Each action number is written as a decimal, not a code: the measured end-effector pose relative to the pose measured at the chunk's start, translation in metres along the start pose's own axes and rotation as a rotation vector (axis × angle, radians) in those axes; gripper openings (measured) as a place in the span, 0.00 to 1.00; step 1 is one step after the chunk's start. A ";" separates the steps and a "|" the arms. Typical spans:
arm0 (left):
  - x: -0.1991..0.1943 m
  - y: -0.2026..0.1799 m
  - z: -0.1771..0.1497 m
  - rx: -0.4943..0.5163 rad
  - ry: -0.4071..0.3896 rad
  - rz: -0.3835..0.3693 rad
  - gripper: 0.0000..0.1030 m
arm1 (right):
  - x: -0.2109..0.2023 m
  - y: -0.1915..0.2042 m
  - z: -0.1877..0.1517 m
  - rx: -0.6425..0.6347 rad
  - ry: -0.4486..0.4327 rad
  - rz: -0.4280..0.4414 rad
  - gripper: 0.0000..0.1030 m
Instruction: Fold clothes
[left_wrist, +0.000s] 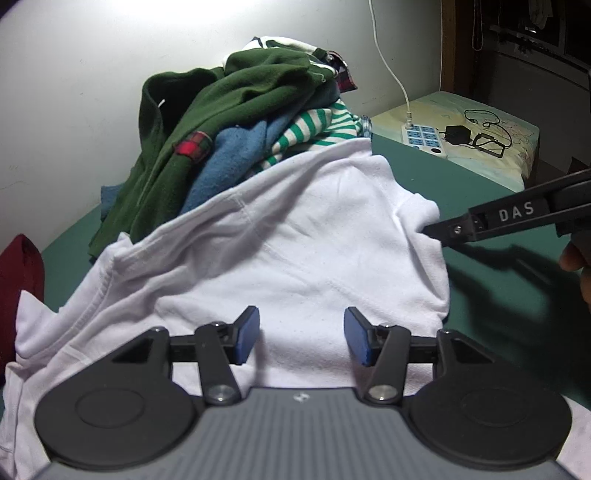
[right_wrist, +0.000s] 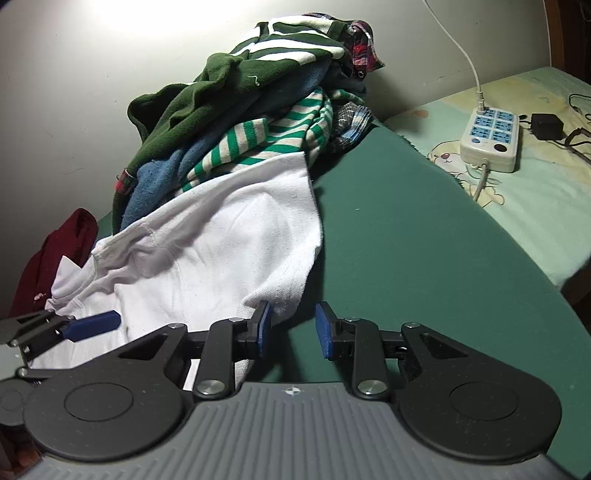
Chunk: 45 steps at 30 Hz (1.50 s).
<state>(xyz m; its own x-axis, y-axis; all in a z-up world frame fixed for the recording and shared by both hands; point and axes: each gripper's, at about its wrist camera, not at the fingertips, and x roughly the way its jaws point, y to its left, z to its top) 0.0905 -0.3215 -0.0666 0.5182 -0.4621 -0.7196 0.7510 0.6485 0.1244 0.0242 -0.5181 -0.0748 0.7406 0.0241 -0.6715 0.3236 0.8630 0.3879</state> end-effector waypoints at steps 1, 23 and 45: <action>0.001 0.000 -0.001 -0.005 0.004 -0.005 0.53 | 0.002 0.002 0.000 0.002 -0.003 0.008 0.28; -0.003 0.027 -0.008 -0.143 0.036 -0.107 0.66 | -0.012 -0.038 0.012 -0.009 0.052 -0.018 0.14; 0.025 0.093 0.008 -0.323 0.092 -0.139 0.70 | -0.007 0.006 0.041 -0.088 -0.082 0.021 0.03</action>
<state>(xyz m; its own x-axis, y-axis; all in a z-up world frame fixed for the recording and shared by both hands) 0.1770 -0.2777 -0.0672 0.3697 -0.5125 -0.7750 0.6361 0.7476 -0.1909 0.0451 -0.5341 -0.0422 0.7934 0.0045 -0.6086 0.2573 0.9037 0.3421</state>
